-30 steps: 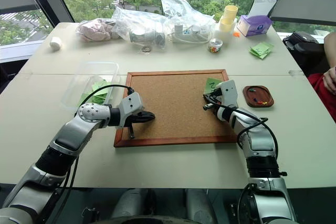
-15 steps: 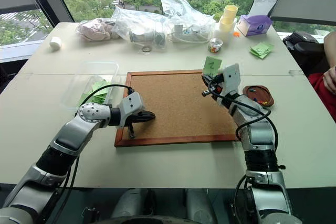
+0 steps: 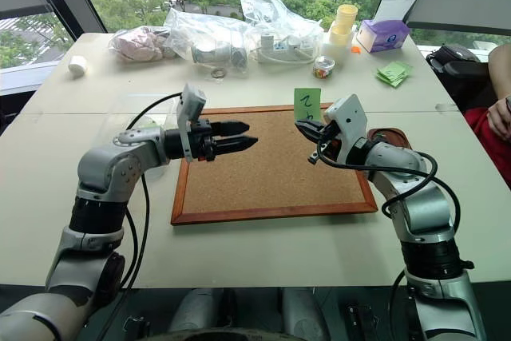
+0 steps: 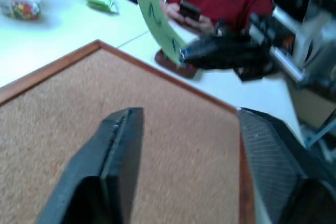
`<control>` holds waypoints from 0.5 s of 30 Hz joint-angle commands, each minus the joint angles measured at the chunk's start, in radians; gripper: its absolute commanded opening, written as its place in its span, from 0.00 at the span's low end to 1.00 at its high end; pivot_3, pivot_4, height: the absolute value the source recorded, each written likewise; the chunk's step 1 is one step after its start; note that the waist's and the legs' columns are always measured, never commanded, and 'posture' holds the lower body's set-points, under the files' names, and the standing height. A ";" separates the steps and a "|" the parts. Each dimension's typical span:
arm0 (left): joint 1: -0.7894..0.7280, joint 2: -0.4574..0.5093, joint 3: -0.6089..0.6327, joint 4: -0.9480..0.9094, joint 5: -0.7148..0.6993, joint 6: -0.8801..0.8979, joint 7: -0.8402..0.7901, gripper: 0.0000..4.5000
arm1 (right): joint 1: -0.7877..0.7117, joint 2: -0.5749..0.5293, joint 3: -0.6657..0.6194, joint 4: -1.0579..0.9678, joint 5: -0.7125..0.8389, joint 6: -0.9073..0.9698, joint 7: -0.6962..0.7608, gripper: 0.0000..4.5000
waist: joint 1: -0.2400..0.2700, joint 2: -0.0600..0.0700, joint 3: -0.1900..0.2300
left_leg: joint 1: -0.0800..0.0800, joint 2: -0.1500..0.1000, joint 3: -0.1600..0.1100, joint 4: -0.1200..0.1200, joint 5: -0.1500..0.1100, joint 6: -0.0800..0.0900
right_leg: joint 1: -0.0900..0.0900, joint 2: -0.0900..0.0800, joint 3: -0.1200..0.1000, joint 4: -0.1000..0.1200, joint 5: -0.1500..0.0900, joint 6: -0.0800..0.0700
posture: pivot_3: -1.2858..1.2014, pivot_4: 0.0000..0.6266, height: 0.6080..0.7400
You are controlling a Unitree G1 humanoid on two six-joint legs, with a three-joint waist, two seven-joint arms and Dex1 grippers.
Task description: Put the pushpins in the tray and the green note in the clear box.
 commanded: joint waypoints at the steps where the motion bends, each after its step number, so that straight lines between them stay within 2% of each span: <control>1: -0.113 -0.070 0.059 0.163 -0.059 0.046 0.058 0.99 | -0.035 -0.039 -0.001 -0.056 0.015 -0.015 0.050 0.00 | 0.001 -0.001 0.000 | 0.000 -0.001 0.000 0.000 0.000 0.000 | 0.000 0.000 0.000 0.000 0.000 0.000 | 0.52 0.24 0.99; 9: -0.308 -0.185 0.069 0.480 -0.043 -0.023 0.069 0.99 | -0.069 -0.048 0.011 -0.076 0.010 -0.014 0.069 0.00 | 0.003 -0.001 0.001 | -0.001 -0.002 0.000 0.000 0.001 -0.002 | 0.000 0.000 0.000 -0.001 0.000 0.000 | 0.52 0.24 0.99; 15: -0.370 -0.250 0.050 0.612 -0.017 -0.121 0.001 0.99 | -0.065 -0.045 0.013 -0.100 0.007 -0.008 0.053 0.00 | 0.004 -0.002 0.001 | -0.001 -0.002 0.000 0.000 0.001 -0.002 | 0.000 0.000 0.000 -0.002 0.000 0.000 | 0.52 0.24 0.99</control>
